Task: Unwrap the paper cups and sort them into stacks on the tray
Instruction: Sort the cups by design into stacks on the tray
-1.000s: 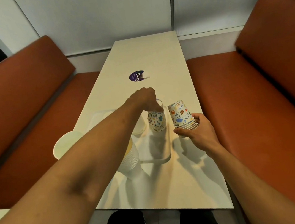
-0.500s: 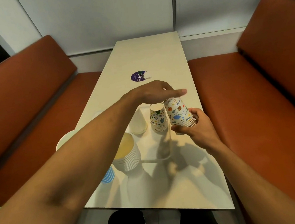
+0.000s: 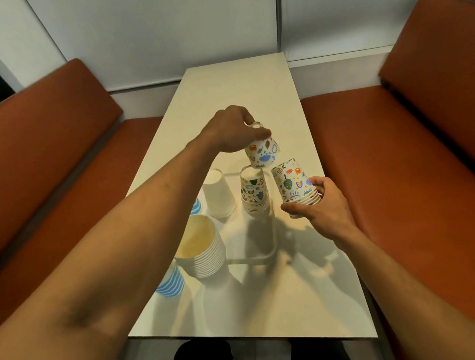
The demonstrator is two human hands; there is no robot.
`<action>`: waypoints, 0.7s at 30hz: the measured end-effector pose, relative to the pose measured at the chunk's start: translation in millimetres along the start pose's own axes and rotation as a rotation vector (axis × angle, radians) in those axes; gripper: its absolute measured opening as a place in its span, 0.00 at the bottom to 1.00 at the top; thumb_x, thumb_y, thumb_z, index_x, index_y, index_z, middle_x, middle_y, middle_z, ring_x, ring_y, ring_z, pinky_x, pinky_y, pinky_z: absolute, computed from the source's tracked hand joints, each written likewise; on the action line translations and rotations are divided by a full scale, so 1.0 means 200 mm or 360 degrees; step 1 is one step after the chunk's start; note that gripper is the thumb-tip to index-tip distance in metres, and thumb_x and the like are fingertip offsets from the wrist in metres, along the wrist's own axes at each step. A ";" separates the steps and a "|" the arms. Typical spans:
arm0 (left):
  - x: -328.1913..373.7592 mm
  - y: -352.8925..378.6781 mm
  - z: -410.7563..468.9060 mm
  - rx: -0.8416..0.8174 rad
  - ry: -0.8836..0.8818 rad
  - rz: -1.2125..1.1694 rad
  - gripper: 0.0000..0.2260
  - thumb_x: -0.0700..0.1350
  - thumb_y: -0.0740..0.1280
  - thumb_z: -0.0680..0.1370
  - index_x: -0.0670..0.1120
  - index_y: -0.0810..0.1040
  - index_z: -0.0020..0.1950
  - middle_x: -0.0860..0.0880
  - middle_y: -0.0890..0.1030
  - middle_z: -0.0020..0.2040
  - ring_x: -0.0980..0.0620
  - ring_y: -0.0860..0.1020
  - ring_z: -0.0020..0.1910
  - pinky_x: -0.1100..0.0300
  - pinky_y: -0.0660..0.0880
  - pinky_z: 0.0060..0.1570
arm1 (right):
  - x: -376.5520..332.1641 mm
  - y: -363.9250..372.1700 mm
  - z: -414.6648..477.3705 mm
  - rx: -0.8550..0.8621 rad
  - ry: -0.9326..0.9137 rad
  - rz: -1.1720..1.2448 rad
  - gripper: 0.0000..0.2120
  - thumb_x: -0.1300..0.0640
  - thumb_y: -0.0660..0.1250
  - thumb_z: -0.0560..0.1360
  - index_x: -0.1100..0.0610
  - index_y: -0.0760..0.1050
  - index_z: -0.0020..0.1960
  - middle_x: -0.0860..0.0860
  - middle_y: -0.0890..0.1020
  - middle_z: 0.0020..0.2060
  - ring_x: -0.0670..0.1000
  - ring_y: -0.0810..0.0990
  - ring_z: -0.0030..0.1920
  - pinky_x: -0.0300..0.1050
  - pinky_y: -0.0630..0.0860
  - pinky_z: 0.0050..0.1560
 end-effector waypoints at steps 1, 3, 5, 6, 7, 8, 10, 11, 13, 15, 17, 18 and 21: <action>-0.01 0.00 0.00 0.0037 -0.0004 0.0024 0.23 0.60 0.73 0.76 0.47 0.79 0.64 0.49 0.81 0.58 0.51 0.78 0.51 0.59 0.73 0.43 | 0.00 0.00 0.00 0.0010 0.0003 0.0003 0.39 0.60 0.86 0.63 0.57 0.70 0.67 0.54 0.81 0.58 0.46 0.85 0.46 0.34 0.79 0.33; -0.01 0.01 0.00 0.0045 -0.0017 0.0109 0.24 0.59 0.74 0.76 0.47 0.77 0.66 0.48 0.81 0.62 0.48 0.79 0.54 0.54 0.77 0.50 | 0.00 -0.01 0.01 0.0014 0.0003 -0.0011 0.39 0.58 0.86 0.63 0.56 0.70 0.67 0.53 0.82 0.57 0.47 0.85 0.46 0.35 0.80 0.34; -0.01 0.05 -0.01 -0.0007 -0.0023 0.0236 0.26 0.58 0.75 0.75 0.47 0.76 0.69 0.47 0.80 0.65 0.48 0.78 0.56 0.53 0.76 0.52 | 0.00 -0.01 0.01 0.0016 0.0007 -0.0035 0.39 0.56 0.87 0.62 0.55 0.70 0.67 0.52 0.82 0.57 0.48 0.86 0.47 0.39 0.82 0.38; -0.02 0.07 -0.02 -0.0033 -0.0023 0.0287 0.26 0.58 0.75 0.76 0.47 0.76 0.69 0.47 0.80 0.65 0.48 0.78 0.56 0.54 0.75 0.50 | 0.00 -0.01 0.00 0.0017 0.0009 -0.0041 0.39 0.55 0.87 0.62 0.54 0.70 0.67 0.51 0.82 0.57 0.48 0.86 0.48 0.40 0.82 0.40; -0.02 0.09 -0.02 -0.0058 -0.0027 0.0332 0.27 0.57 0.75 0.76 0.47 0.75 0.70 0.47 0.80 0.65 0.48 0.77 0.56 0.54 0.74 0.49 | 0.00 -0.01 0.00 0.0015 0.0010 -0.0045 0.39 0.55 0.87 0.62 0.53 0.70 0.67 0.51 0.82 0.57 0.48 0.86 0.48 0.41 0.82 0.41; -0.02 0.10 -0.03 -0.0086 -0.0032 0.0384 0.27 0.57 0.74 0.76 0.47 0.75 0.71 0.47 0.80 0.65 0.47 0.78 0.58 0.54 0.73 0.50 | 0.00 -0.01 0.00 0.0014 0.0010 -0.0048 0.39 0.55 0.87 0.63 0.53 0.70 0.67 0.51 0.82 0.57 0.48 0.86 0.48 0.42 0.83 0.41; -0.04 0.15 -0.03 -0.0141 -0.0033 0.0493 0.28 0.58 0.74 0.76 0.46 0.75 0.71 0.46 0.80 0.65 0.44 0.79 0.61 0.53 0.76 0.52 | 0.00 0.00 0.00 0.0011 0.0015 -0.0052 0.39 0.55 0.86 0.63 0.53 0.70 0.67 0.51 0.82 0.57 0.48 0.86 0.48 0.43 0.83 0.42; -0.05 0.17 -0.02 -0.0174 -0.0038 0.0535 0.28 0.59 0.74 0.76 0.46 0.75 0.71 0.46 0.80 0.65 0.44 0.79 0.61 0.52 0.77 0.54 | 0.00 0.00 0.00 0.0010 0.0015 -0.0055 0.39 0.56 0.86 0.63 0.54 0.70 0.67 0.51 0.82 0.57 0.48 0.86 0.48 0.42 0.83 0.42; -0.07 0.21 -0.02 -0.0245 -0.0058 0.0554 0.32 0.62 0.74 0.75 0.47 0.72 0.73 0.46 0.79 0.68 0.43 0.78 0.63 0.50 0.77 0.58 | -0.01 0.01 -0.01 -0.0003 0.0019 -0.0048 0.38 0.56 0.86 0.63 0.54 0.69 0.67 0.51 0.81 0.57 0.47 0.85 0.47 0.39 0.82 0.40; -0.08 0.22 -0.03 -0.0275 -0.0063 0.0490 0.35 0.64 0.72 0.75 0.48 0.69 0.77 0.46 0.75 0.72 0.44 0.75 0.68 0.49 0.75 0.63 | -0.02 0.02 -0.02 -0.0019 0.0012 -0.0037 0.37 0.58 0.86 0.64 0.53 0.69 0.65 0.50 0.81 0.56 0.44 0.84 0.46 0.35 0.80 0.35; -0.07 0.19 -0.03 -0.0219 -0.0028 0.0408 0.33 0.62 0.70 0.79 0.47 0.68 0.78 0.46 0.74 0.74 0.44 0.74 0.70 0.51 0.73 0.65 | -0.03 0.03 -0.02 -0.0031 0.0002 -0.0030 0.36 0.58 0.85 0.64 0.52 0.69 0.64 0.50 0.80 0.55 0.43 0.84 0.44 0.33 0.79 0.34; -0.06 0.17 -0.03 -0.0171 -0.0010 0.0349 0.30 0.60 0.69 0.80 0.47 0.68 0.77 0.46 0.74 0.73 0.45 0.74 0.70 0.52 0.72 0.65 | -0.03 0.03 -0.02 -0.0034 -0.0004 -0.0033 0.36 0.58 0.85 0.64 0.52 0.69 0.64 0.50 0.80 0.55 0.42 0.84 0.43 0.33 0.79 0.33; -0.03 0.11 -0.03 -0.0089 0.0023 0.0097 0.24 0.59 0.66 0.82 0.47 0.73 0.74 0.47 0.78 0.70 0.48 0.77 0.63 0.56 0.73 0.58 | -0.06 0.04 -0.01 -0.0043 -0.0033 -0.0043 0.36 0.56 0.85 0.64 0.51 0.69 0.64 0.49 0.80 0.56 0.43 0.84 0.45 0.34 0.80 0.37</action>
Point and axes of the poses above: each hand's wrist, its own z-axis towards the middle knuckle, its own y-axis out of the palm, x = y × z, the point moved 4 cm from there along z, towards the middle knuckle
